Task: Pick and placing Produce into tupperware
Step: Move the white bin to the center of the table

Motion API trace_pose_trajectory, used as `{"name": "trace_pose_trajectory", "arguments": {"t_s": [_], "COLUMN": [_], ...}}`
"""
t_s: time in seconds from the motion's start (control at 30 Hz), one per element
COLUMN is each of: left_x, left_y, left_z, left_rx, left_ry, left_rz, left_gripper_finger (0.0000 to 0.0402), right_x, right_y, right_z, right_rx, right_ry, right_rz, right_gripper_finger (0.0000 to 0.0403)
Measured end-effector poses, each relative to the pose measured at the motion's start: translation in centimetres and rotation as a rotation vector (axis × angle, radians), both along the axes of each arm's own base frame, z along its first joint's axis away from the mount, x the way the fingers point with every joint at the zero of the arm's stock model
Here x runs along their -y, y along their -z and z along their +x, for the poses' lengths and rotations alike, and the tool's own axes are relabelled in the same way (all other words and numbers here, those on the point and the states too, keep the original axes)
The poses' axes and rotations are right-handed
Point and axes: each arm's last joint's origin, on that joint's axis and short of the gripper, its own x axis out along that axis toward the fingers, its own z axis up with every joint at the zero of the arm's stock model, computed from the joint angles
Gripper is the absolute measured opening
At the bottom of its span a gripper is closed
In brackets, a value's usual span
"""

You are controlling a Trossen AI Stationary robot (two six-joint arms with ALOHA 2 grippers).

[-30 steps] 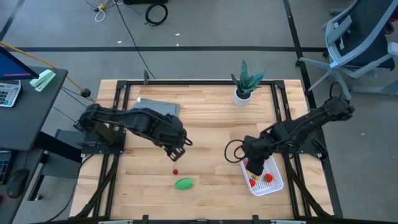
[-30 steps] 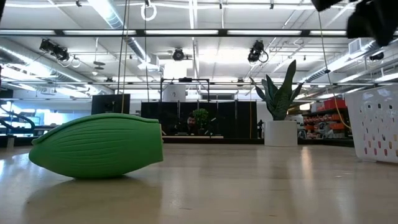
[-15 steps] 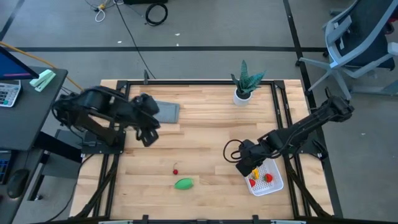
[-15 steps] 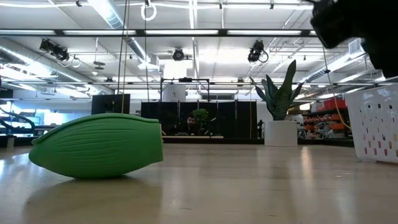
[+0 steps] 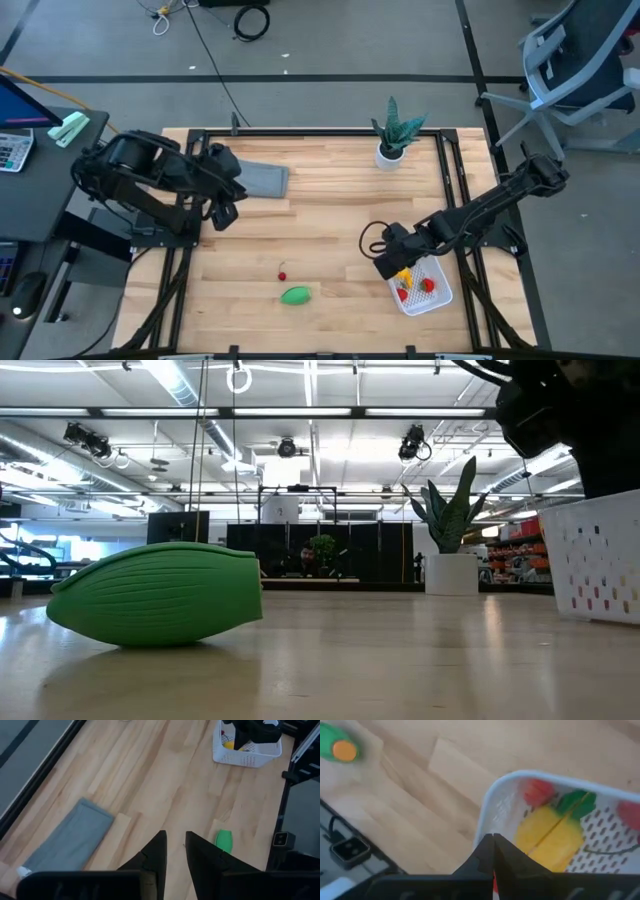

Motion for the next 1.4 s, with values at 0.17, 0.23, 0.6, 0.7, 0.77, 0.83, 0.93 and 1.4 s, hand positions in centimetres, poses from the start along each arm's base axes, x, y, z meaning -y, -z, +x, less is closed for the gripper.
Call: {"name": "trace_pose_trajectory", "arguments": {"t_s": [0.17, 0.23, 0.6, 0.7, 0.77, 0.83, 0.93, 1.4], "left_x": [0.0, 0.0, 0.0, 0.0, 0.0, 0.0, 0.0, 0.0], "left_y": [0.0, 0.0, 0.0, 0.0, 0.0, 0.0, 0.0, 0.0], "left_z": [0.0, 0.0, 0.0, 0.0, 0.0, 0.0, 0.0, 0.0], "left_rx": [-0.004, -0.005, -0.004, -0.004, -0.004, -0.004, -0.002, -0.003], "left_ry": [0.019, 0.024, 0.017, 0.018, 0.018, 0.017, 0.012, 0.011], "left_rz": [0.016, 0.02, 0.019, 0.019, 0.019, 0.018, 0.014, 0.014], "left_gripper_finger": [0.0079, 0.0078, 0.0069, 0.0071, 0.007, 0.0067, 0.0063, 0.0061], "right_x": [0.4, 0.8, 1.9, 1.7, 1.7, 1.8, 1.9, 3.1], "right_y": [-0.3, -0.3, 0.1, 0.1, 0.3, 0.9, 2.2, 3.6], "right_z": [0.8, 1.1, 0.6, 0.5, 0.7, 1.0, 1.9, 5.6], "right_rx": [0.078, 0.093, 0.0, -0.003, -0.011, -0.032, -0.05, 0.129], "right_ry": [0.048, 0.065, 0.054, 0.061, 0.061, 0.054, 0.035, 0.035], "right_rz": [-0.014, -0.022, -0.056, -0.048, -0.052, -0.065, -0.083, -0.051], "right_gripper_finger": [0.0002, 0.0001, 0.0, 0.0, 0.0, 0.0, 0.0, 0.0]}}
